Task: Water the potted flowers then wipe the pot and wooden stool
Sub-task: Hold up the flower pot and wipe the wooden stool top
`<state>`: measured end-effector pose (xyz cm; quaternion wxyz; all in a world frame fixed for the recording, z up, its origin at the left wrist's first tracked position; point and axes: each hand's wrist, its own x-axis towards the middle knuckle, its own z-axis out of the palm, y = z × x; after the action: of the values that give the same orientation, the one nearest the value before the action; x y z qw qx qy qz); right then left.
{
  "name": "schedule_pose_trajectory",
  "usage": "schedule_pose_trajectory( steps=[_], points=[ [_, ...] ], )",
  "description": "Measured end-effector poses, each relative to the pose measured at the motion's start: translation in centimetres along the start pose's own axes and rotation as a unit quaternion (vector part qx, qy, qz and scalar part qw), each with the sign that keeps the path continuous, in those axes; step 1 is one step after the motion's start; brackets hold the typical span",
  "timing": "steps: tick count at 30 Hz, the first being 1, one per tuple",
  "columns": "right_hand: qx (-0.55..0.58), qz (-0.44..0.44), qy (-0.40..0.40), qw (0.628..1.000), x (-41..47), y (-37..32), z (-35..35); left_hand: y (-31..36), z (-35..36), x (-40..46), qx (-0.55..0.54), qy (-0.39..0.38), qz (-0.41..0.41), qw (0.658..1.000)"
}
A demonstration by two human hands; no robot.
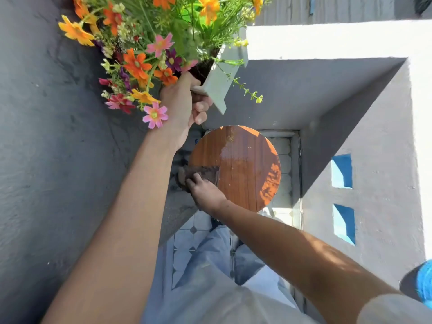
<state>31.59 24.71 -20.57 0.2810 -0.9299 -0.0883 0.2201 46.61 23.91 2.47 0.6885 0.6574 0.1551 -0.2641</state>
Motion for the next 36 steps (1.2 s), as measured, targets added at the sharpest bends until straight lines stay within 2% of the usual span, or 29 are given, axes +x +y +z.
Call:
schedule_pose_trajectory(
  steps=[2, 5, 7, 10, 12, 15, 21, 26, 29, 31, 33, 34, 36],
  points=[
    [-0.017, -0.040, -0.043, 0.998, -1.6, 0.2, 0.7, 0.1, 0.0, -0.2, 0.000, -0.002, -0.002, 1.000],
    [-0.024, -0.024, 0.004, 0.999, -3.3, 3.6, -1.1, 0.2, -0.1, -0.2, 0.001, -0.002, 0.000, 1.000],
    [-0.024, 0.045, 0.066, 0.997, -3.1, 7.5, -3.6, 0.0, 0.0, -0.2, 0.001, 0.003, -0.001, 1.000],
    [0.019, 0.180, 0.146, 0.973, -1.9, 13.1, -8.3, -0.5, -0.1, -0.4, -0.005, 0.004, -0.001, 1.000],
    [0.041, 0.218, 0.175, 0.959, -1.2, 14.9, -9.7, -0.7, -0.2, -0.6, -0.005, 0.005, 0.001, 1.000],
    [0.031, 0.212, 0.160, 0.964, -1.0, 12.5, -9.0, -1.0, -0.1, -1.0, -0.002, 0.009, -0.002, 1.000],
    [0.074, 0.078, 0.066, 0.992, -2.5, 1.1, -0.8, -1.7, 0.0, -1.7, 0.015, 0.003, 0.002, 1.000],
    [0.073, 0.063, 0.009, 0.995, -6.8, -0.3, 2.7, -2.1, -0.1, -2.1, 0.019, 0.010, 0.002, 1.000],
    [0.074, 0.107, 0.052, 0.990, -9.0, 3.8, 1.1, -2.4, -0.3, -2.3, 0.011, 0.007, 0.000, 1.000],
    [0.073, 0.175, 0.100, 0.977, -9.8, 7.7, -1.2, -2.6, -0.4, -2.4, 0.006, 0.004, -0.002, 1.000],
    [0.076, 0.242, 0.101, 0.962, -10.4, 11.5, -3.7, -2.8, -0.4, -2.6, 0.005, 0.004, -0.002, 1.000],
    [0.114, 0.269, 0.117, 0.949, -10.6, 12.7, -4.8, -2.9, -0.4, -2.7, 0.004, 0.004, -0.002, 1.000],
    [0.144, 0.271, 0.208, 0.929, -10.1, 13.7, -6.3, -3.1, -0.4, -2.9, 0.004, 0.003, 0.000, 1.000]
  ],
)
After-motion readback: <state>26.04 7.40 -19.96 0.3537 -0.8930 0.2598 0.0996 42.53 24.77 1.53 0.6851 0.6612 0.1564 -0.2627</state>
